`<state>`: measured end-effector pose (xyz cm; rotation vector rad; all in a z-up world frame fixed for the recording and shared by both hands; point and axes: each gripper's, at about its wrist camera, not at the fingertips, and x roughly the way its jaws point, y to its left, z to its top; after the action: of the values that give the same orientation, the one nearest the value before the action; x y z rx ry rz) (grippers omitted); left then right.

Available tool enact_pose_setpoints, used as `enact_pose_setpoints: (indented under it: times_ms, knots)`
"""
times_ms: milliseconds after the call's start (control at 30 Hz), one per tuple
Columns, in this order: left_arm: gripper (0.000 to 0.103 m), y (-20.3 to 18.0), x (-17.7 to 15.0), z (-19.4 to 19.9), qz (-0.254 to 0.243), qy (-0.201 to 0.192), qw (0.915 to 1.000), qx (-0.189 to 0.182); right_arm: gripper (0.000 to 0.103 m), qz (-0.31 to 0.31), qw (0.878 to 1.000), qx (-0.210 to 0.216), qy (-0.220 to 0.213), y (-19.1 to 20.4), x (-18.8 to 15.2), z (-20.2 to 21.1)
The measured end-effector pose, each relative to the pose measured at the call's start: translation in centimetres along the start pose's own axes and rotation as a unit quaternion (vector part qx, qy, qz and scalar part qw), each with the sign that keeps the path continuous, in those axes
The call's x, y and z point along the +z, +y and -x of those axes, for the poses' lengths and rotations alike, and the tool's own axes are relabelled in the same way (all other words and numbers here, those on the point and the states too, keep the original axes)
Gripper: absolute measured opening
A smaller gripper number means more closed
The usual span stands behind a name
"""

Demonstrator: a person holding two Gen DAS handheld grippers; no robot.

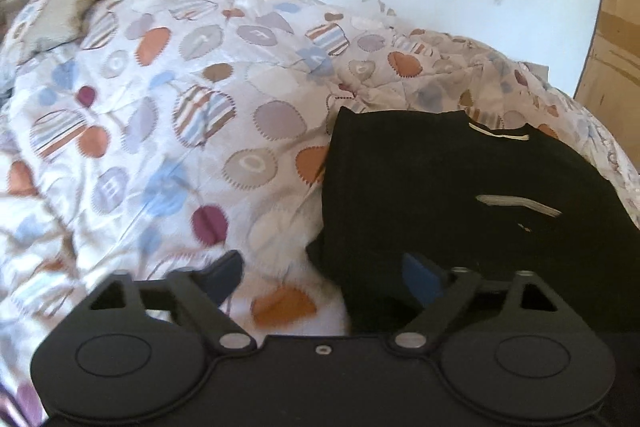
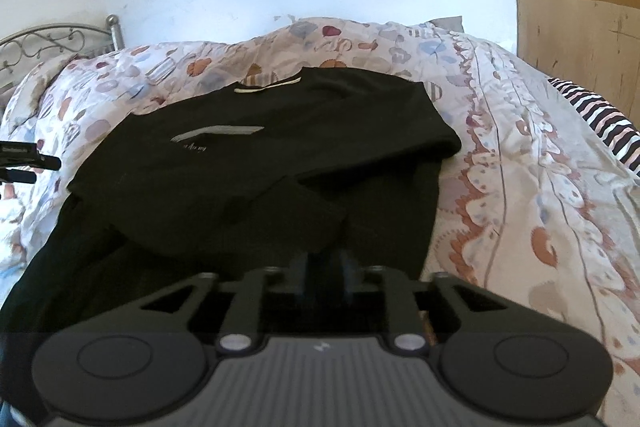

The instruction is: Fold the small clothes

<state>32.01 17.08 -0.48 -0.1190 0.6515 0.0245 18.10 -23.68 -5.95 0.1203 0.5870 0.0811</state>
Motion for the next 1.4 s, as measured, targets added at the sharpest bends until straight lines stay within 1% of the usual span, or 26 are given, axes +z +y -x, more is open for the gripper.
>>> enact_pose_setpoints:
  times_ms: [33,67,133,167,233,300,400,467,567,633,733,800,867,900,933,967,1067,1167,1200,1233,1267,1300,1333,1367,1400]
  knots:
    - [0.098,-0.1,-0.7,1.0,0.001,-0.002,1.0000,0.000,0.051,0.007,1.000,0.000,-0.001,0.0,-0.2,0.5]
    - [0.102,-0.1,-1.4,1.8,0.002,-0.005,1.0000,-0.001,0.055,0.016,1.000,0.002,-0.002,0.0,-0.5,1.1]
    - [0.102,-0.4,-3.0,3.5,0.003,-0.009,1.0000,-0.003,0.070,0.029,0.999,0.013,0.001,0.0,-1.1,2.4]
    - [0.102,-0.6,-4.0,4.3,0.004,-0.004,1.0000,-0.007,0.073,0.032,0.999,0.021,0.005,-0.1,-1.4,3.0]
    - [0.102,-0.8,-5.8,5.4,0.010,0.006,0.9998,-0.015,0.085,0.033,0.999,0.041,0.012,-0.3,-2.0,4.4]
    - [0.102,-1.1,-7.6,6.5,0.013,0.019,0.9995,-0.020,0.092,0.043,0.998,0.048,0.019,-0.4,-2.7,5.7]
    - [0.102,-1.7,-10.1,8.1,0.006,0.026,0.9995,-0.017,0.098,0.070,0.996,0.043,0.032,-0.3,-3.9,7.3]
    - [0.102,-2.1,-11.3,8.9,-0.004,0.029,0.9994,-0.017,0.098,0.087,0.994,0.039,0.046,-0.1,-4.9,8.0]
    - [0.102,-2.9,-12.8,10.4,-0.021,0.027,0.9993,-0.015,0.101,0.114,0.992,0.037,0.046,0.3,-6.1,9.3]
    - [0.102,-3.4,-13.5,11.1,-0.025,0.025,0.9993,-0.015,0.103,0.144,0.988,0.033,0.044,0.9,-6.7,10.0]
    - [0.102,-4.2,-14.2,12.2,-0.028,0.025,0.9991,-0.018,0.103,0.199,0.978,0.035,0.048,1.9,-7.6,11.0]
    - [0.102,-4.6,-14.5,12.7,-0.028,0.026,0.9990,-0.023,0.103,0.236,0.969,0.048,0.056,2.7,-8.1,11.5]
    - [0.102,-5.1,-14.9,13.4,-0.030,0.026,0.9988,-0.030,0.103,0.284,0.955,0.061,0.067,3.7,-8.7,11.8]
    - [0.102,-5.3,-15.1,13.7,-0.032,0.025,0.9986,-0.033,0.103,0.312,0.945,0.061,0.070,4.3,-9.2,11.9]
    - [0.102,-5.6,-15.3,13.9,-0.035,0.024,0.9984,-0.036,0.103,0.356,0.931,0.051,0.066,5.4,-10.1,11.8]
    - [0.102,-5.8,-15.4,14.1,-0.038,0.023,0.9983,-0.038,0.103,0.356,0.931,0.051,0.066,5.4,-10.1,11.8]
    - [0.102,-6.3,-15.8,14.6,-0.041,0.024,0.9978,-0.046,0.103,0.409,0.911,0.020,0.050,7.0,-11.4,11.3]
    - [0.102,-6.7,-16.1,14.8,-0.042,0.026,0.9974,-0.053,0.103,0.444,0.895,-0.007,0.026,8.0,-12.2,10.8]
    - [0.102,-6.8,-16.3,14.9,-0.043,0.026,0.9972,-0.055,0.102,0.454,0.891,-0.011,0.017,8.2,-12.4,10.7]
    - [0.102,-6.9,-16.4,15.1,-0.046,0.025,0.9969,-0.059,0.094,0.476,0.879,-0.015,-0.005,8.7,-12.8,11.1]
    - [0.102,-7.0,-16.6,15.3,-0.050,0.023,0.9964,-0.064,0.089,0.476,0.879,-0.015,-0.005,8.7,-12.8,11.1]
    - [0.102,-7.1,-16.8,15.4,-0.054,0.020,0.9959,-0.070,0.076,0.483,0.875,-0.011,-0.012,8.8,-12.8,11.2]
    - [0.102,-7.2,-16.9,15.6,-0.056,0.017,0.9954,-0.075,0.060,0.490,0.871,0.001,-0.021,8.9,-12.7,11.8]
    - [0.102,-7.3,-17.1,15.8,-0.058,0.014,0.9948,-0.082,0.050,0.490,0.871,0.001,-0.021,8.9,-12.7,11.8]
    - [0.102,-7.3,-17.3,16.0,-0.059,0.011,0.9943,-0.088,0.033,0.488,0.873,0.014,-0.020,8.8,-12.6,12.1]
